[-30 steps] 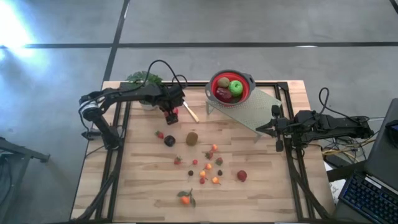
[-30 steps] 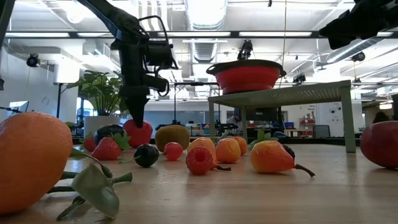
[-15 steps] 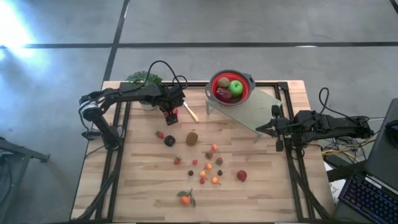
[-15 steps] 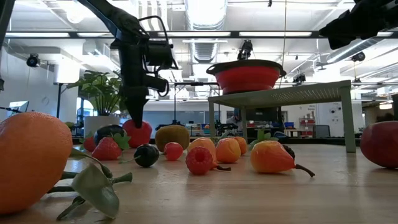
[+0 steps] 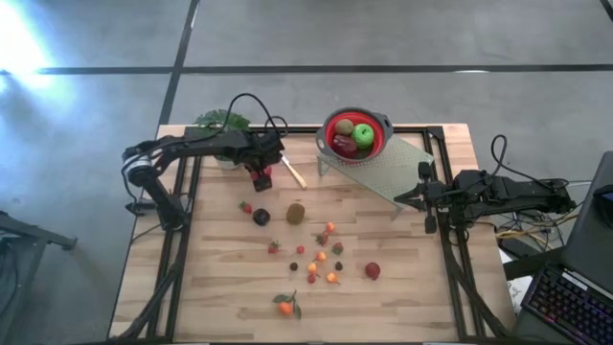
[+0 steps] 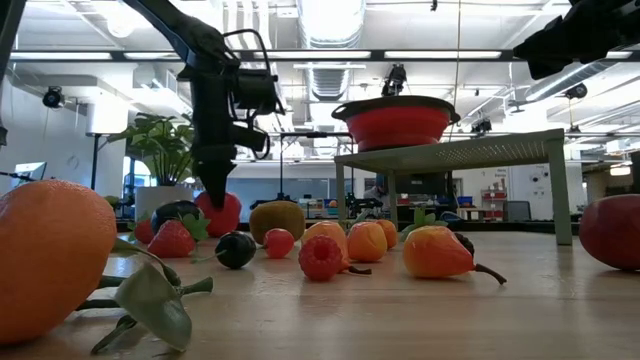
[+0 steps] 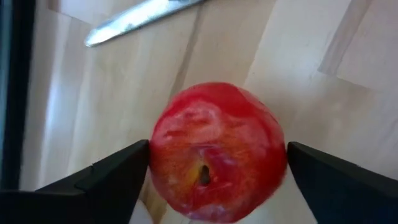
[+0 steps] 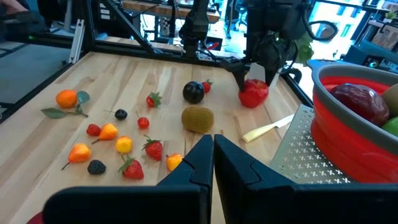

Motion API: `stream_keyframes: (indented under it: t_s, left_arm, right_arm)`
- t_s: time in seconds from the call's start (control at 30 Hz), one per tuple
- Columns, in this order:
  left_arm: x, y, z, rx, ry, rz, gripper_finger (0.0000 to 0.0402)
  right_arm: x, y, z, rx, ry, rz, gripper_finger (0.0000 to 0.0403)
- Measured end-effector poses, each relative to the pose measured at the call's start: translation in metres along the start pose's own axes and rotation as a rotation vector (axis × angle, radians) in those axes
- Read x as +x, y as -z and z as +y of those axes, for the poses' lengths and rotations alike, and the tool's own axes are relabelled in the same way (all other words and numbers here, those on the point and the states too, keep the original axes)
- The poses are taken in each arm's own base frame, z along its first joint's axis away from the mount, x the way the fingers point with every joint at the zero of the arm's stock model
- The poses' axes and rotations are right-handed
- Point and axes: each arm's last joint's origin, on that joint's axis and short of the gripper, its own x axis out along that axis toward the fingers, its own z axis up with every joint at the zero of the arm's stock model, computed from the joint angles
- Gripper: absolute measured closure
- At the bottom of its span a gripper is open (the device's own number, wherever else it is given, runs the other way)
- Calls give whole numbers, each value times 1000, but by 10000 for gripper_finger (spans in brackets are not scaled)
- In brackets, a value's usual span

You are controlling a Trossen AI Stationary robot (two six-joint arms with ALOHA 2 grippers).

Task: Pick & Place Fruit
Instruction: Put the red apple into the red gray colander on the shelf

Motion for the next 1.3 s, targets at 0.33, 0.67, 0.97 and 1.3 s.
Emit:
stream_keyframes:
  t_s: [0.33,0.67,0.97,1.3]
  left_arm:
    - [5,-1,-1,-58,2,-34,3]
    - [7,-2,-1,-61,-5,-66,3]
    - [16,4,-4,-71,-11,-77,2]
    - [16,4,-4,-71,-10,-74,39]
  right_arm:
    - [0,0,0,-2,0,0,394]
    - [0,0,0,-1,0,0,394]
    - [0,0,0,-1,0,0,394]
    - [0,0,0,0,0,0,394]
